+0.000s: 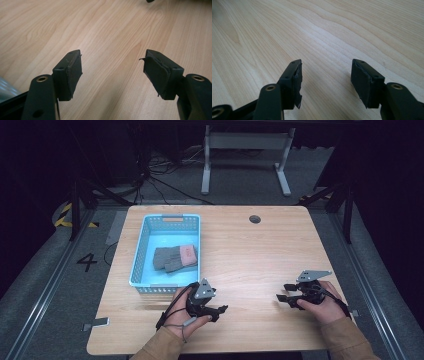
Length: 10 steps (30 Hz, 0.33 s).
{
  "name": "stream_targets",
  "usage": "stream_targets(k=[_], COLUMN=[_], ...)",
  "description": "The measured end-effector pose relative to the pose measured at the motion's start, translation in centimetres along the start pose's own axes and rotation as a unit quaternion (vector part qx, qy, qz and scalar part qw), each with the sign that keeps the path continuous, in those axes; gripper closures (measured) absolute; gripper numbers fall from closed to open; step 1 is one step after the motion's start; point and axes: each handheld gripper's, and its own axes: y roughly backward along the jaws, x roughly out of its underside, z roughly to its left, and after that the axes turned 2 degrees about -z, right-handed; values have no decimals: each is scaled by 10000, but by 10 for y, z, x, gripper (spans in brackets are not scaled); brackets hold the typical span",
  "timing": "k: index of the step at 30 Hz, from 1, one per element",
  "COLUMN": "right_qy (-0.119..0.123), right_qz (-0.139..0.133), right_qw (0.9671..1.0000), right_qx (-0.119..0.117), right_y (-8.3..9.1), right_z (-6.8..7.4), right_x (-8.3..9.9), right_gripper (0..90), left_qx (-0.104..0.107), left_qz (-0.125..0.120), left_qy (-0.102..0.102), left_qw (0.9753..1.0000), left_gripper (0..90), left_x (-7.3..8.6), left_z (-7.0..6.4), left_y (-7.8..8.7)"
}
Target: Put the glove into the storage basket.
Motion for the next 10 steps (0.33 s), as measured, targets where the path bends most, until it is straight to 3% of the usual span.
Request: stream_targets(k=[6,10], right_qy=[28,7], right_qz=[-16,-58], right_qw=[10000,9999], right_qx=[31,136], right_y=[-2,-2], right_z=[0,0], right_x=[0,0], right_gripper=[428,428], left_qx=[44,33], left_qz=[276,239], left_qy=[25,48], left_qw=[9996,9997], left_gripper=[313,308], left_x=[8,9], left_z=[5,5], left_y=[-6,-4])
